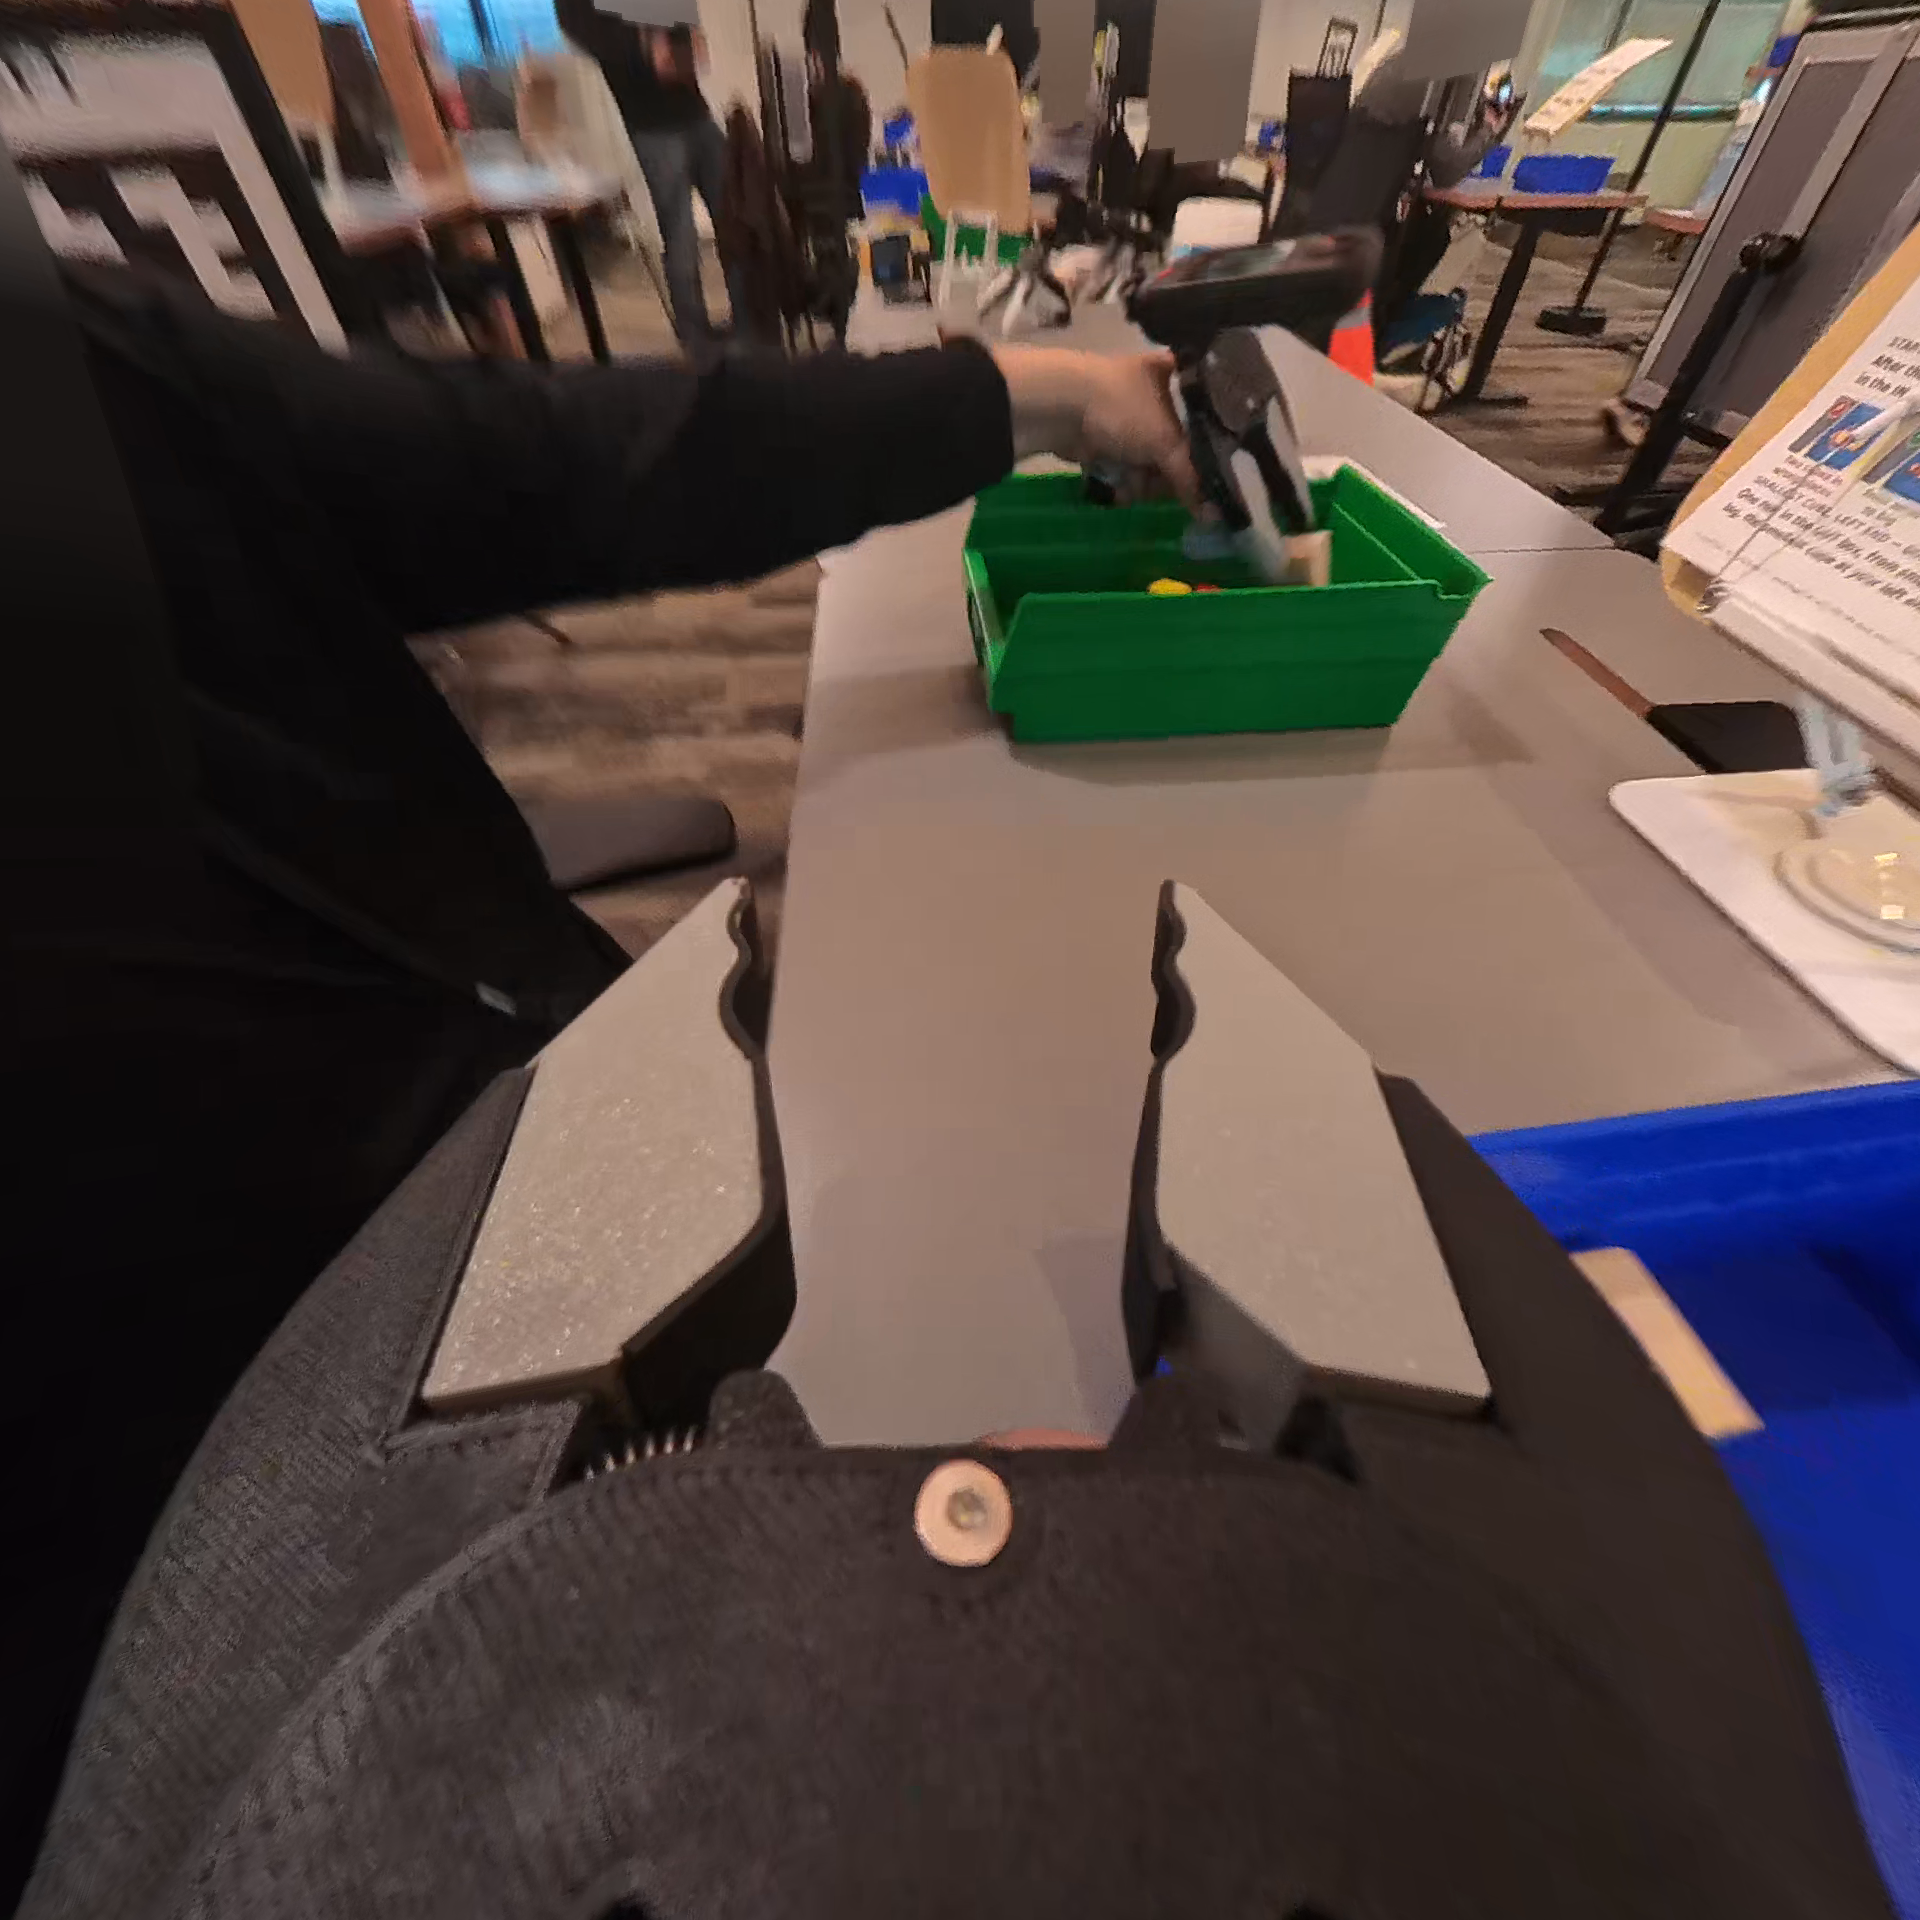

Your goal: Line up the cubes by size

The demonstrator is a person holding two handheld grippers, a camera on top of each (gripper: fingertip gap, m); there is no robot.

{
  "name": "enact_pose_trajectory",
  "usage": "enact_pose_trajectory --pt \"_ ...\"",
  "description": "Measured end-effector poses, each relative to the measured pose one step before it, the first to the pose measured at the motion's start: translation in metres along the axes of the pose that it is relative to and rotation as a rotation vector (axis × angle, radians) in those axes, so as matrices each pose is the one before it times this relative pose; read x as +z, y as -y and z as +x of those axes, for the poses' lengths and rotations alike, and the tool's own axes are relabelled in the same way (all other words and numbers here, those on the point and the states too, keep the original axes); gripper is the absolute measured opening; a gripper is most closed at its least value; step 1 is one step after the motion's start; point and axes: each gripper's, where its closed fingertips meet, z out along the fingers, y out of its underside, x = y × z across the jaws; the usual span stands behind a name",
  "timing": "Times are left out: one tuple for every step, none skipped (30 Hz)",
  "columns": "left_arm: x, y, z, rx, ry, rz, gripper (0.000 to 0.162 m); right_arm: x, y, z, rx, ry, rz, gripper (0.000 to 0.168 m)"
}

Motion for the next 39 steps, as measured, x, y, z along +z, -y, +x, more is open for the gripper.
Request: enact_pose_trajectory --pt "-0.01946 0.02266 0.00570 0.0471 0.0076 0.1620 0.043 0.00312 0.00338 -0.00086 0.0616 0.0233 0.0318 0.074" --pt "-0.02232 0.02674 0.01169 0.0771 0.0017 0.1763 0.043 0.00408 0.00260 -0.00144 0.0711 0.0319 0.0264 0.074" --pt "-0.02190 0.02900 0.01567 0.0758 -0.0035 0.1640 0.043 0.00495 0.00281 -0.00117 0.0798 0.0362 0.0233 0.074" --pt "-0.02004 0.03283 0.02099 0.0706 -0.0235 0.1620 0.042 0.00590 0.00310 0.00000 0.0821 0.0356 0.0199 0.072" --pt "-0.01743 0.03713 0.02920 0.0756 -0.0617 0.1714 0.042 0.00688 0.00447 -0.00035 0.0740 0.0418 0.0212 0.069" --pt "-0.01171 0.03876 0.03083 0.0723 -0.0648 0.1644 0.043 0.00807 0.00573 -0.00253 0.0599 0.0569 0.0210 0.067" --pt "-0.00380 0.03399 0.02586 0.0494 -0.0448 0.1209 0.043 0.00917 0.00694 -0.00355 0.0455 0.0638 0.0215 0.062" --pt "0.00258 0.02559 0.02162 0.0330 -0.0349 0.0670 0.043 0.01045 0.00736 -0.00454 0.0309 0.0676 0.0225 0.057" --pt "0.00536 0.02118 0.01921 0.0440 -0.0248 0.0529 0.042 0.01161 0.00689 -0.00433 0.0227 0.0650 0.0203 0.048" --pt "0.00677 0.01894 0.01538 0.0457 -0.0065 0.0556 0.043 0.01276 0.00544 -0.00167 0.0240 0.0469 0.0155 0.052" --pt "0.00750 0.01520 0.01285 0.0322 -0.0035 0.0431 0.043 0.01358 0.00355 0.00023 0.0251 0.0330 0.0064 0.056" --pt "0.00754 0.01213 0.01034 0.0254 0.0009 0.0327 0.043 0.01362 0.00031 0.00291 0.0236 0.0125 -0.0110 0.060" --pt "0.00689 0.00981 0.00824 0.0231 0.0061 0.0285 0.043 0.01239 -0.00176 0.00690 0.0184 -0.0172 -0.0215 0.064" --pt "0.00618 0.00781 0.00808 0.0142 -0.0018 0.0235 0.043 0.01061 -0.00148 0.00600 0.0032 -0.0193 -0.0146 0.067" --pt "0.00552 0.00508 0.00739 0.0093 -0.0048 0.0137 0.043 0.00854 -0.00186 0.00503 -0.0002 -0.0167 -0.0149 0.067" --pt "0.00490 0.00232 0.00605 0.0126 -0.0022 0.0038 0.043 0.00661 -0.00082 0.00240 0.0059 -0.0021 -0.0095 0.070" --pt "0.00422 -0.00107 0.00586 0.0164 -0.0069 -0.0114 0.042 0.00456 0.00136 -0.00253 0.0095 0.0285 0.0059 0.069" --pt "0.00320 -0.00242 0.00350 0.0168 0.0018 -0.0144 0.042 0.00281 0.00165 -0.00437 0.0094 0.0388 0.0106 0.056" --pt "0.00169 -0.00036 0.00059 0.0092 0.0141 0.0021 0.042 0.00047 0.00091 0.00478 -0.0009 -0.0236 0.0094 0.043" --pt "0.00033 0.00039 0.00009 -0.0058 0.0055 0.0066 0.042 -0.00035 -0.00016 0.00104 -0.0156 -0.0008 0.0019 0.042" --pt "0.00005 -0.00205 0.00051 -0.0088 -0.0047 -0.0089 0.042 -0.00087 -0.00145 0.00221 0.0074 -0.0090 -0.0079 0.042" --pt "0.00047 -0.00249 0.00091 -0.0050 -0.0038 -0.0095 0.042 -0.00122 -0.00081 0.00226 0.0017 -0.0119 -0.0018 0.042" --pt "0.00132 -0.00274 0.00059 -0.0027 0.0053 -0.0106 0.042 -0.00184 -0.00003 0.00243 -0.0041 -0.0164 0.0031 0.042" --pt "0.00167 -0.00334 0.00054 -0.0001 0.0105 -0.0158 0.042 -0.00228 -0.00035 0.00295 -0.0069 -0.0198 -0.0037 0.042" --pt "0.00179 -0.00323 -0.00029 -0.0007 0.0180 -0.0204 0.042 -0.00293 0.00061 0.00243 -0.0120 -0.0203 -0.0012 0.041" --pt "0.00152 -0.00270 -0.00211 -0.0126 0.0309 -0.0204 0.042 -0.00464 0.00296 0.00169 -0.0162 -0.0208 0.0083 0.042" --pt "0.00073 -0.00335 -0.00274 -0.0256 0.0309 -0.0264 0.041 -0.00717 0.00405 0.00122 -0.0192 -0.0215 0.0054 0.041" --pt "-0.00031 -0.00546 -0.00294 -0.0324 0.0253 -0.0406 0.038 -0.01001 0.00521 0.00199 -0.0237 -0.0300 0.0030 0.041" --pt "-0.00184 -0.00798 -0.00426 -0.0286 0.0264 -0.0546 0.027 -0.01331 0.00667 0.00456 -0.0373 -0.0530 0.0012 0.041" --pt "-0.00318 -0.01009 -0.00736 -0.0282 0.0399 -0.0633 0.009 -0.01607 0.00618 0.00882 -0.0637 -0.0848 -0.0143 0.041" --pt "-0.00356 -0.01365 -0.00498 -0.0346 0.0161 -0.0800 0.000 -0.01802 0.00334 0.01411 -0.0844 -0.1096 -0.0424 0.042" --pt "-0.00350 -0.01692 0.00009 -0.0406 -0.0245 -0.0949 0.000 -0.01907 -0.00163 0.02049 -0.0880 -0.1309 -0.0715 0.042" --pt "-0.00334 -0.01652 -0.00155 -0.0461 -0.0150 -0.0861 0.000 -0.01888 -0.00456 0.02480 -0.0799 -0.1366 -0.0718 0.042" --pt "-0.00304 -0.01425 -0.00408 -0.0474 0.0059 -0.0619 0.000 -0.01642 -0.00861 0.02623 -0.0783 -0.1240 -0.0795 0.042" --pt "-0.00260 -0.01351 -0.00045 -0.0419 -0.0152 -0.0532 0.000 -0.01229 -0.01397 0.02318 -0.0787 -0.0909 -0.0942 0.042" --pt "-0.00209 -0.01294 0.00268 -0.0428 -0.0342 -0.0479 0.000 -0.00813 -0.01760 0.02187 -0.0662 -0.0782 -0.0964 0.042" --pt "-0.00148 -0.01081 0.00337 -0.0447 -0.0356 -0.0332 0.000 -0.00344 -0.02127 0.01949 -0.0654 -0.0671 -0.1069 0.042" --pt "-0.00104 -0.00933 0.00467 -0.0395 -0.0409 -0.0233 0.000 0.00128 -0.02178 0.01281 -0.0715 -0.0358 -0.0990 0.042" --pt "-0.00038 -0.00768 0.00350 -0.0339 -0.0295 -0.0143 0.000 0.00535 -0.02036 0.00694 -0.0609 -0.0101 -0.0832 0.042"
